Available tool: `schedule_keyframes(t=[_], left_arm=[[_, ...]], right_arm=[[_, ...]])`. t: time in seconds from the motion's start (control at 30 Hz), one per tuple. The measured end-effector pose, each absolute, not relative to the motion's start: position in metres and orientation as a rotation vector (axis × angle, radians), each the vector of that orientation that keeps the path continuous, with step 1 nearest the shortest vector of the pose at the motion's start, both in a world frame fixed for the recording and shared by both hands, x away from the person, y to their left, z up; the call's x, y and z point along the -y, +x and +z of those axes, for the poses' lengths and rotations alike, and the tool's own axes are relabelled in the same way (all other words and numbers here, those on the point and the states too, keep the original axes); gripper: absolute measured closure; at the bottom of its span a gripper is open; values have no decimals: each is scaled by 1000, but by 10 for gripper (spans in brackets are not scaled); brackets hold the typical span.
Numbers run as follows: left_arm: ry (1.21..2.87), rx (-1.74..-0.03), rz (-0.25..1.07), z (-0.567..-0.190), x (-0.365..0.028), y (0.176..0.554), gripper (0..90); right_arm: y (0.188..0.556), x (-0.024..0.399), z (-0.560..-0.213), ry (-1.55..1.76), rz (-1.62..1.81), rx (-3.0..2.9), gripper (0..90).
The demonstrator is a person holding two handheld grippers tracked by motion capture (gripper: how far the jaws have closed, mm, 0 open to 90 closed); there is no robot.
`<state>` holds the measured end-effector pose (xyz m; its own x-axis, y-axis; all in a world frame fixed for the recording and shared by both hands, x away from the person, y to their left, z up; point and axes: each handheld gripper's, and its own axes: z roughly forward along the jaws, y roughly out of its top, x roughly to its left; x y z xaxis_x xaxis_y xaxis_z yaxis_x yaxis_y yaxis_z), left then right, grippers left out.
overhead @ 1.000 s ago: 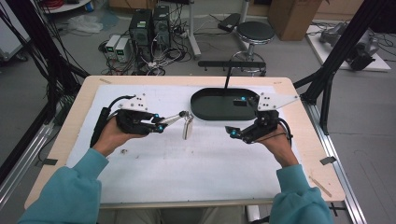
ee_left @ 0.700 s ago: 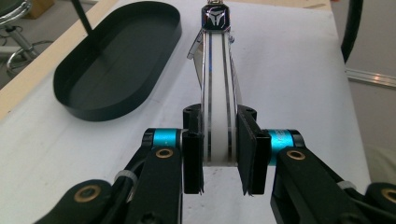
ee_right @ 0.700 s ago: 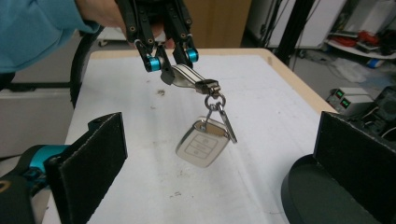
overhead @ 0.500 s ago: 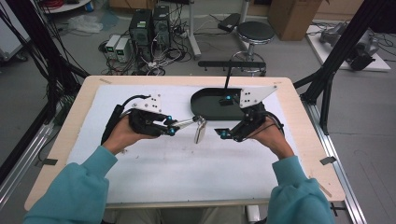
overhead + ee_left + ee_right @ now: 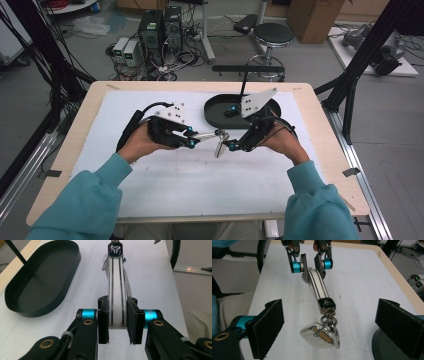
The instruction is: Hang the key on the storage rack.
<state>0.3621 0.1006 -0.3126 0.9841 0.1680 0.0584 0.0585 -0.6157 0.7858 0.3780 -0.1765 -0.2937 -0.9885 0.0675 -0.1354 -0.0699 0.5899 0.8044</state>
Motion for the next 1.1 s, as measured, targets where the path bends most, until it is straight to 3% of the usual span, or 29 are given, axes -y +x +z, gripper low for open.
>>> schedule_keyframes(t=[0.23, 0.6, 1.1], left_arm=[[2270, -148, 153, -313, -98, 364, 738], [2346, -126, 156, -317, -95, 364, 738], [2401, -122, 147, -322, -93, 365, 738]], right_arm=[[379, 167, -291, -31, 1272, -2717, 203], [385, 153, -299, -39, 1105, -2805, 375], [383, 128, -307, -129, 871, -2896, 531]])
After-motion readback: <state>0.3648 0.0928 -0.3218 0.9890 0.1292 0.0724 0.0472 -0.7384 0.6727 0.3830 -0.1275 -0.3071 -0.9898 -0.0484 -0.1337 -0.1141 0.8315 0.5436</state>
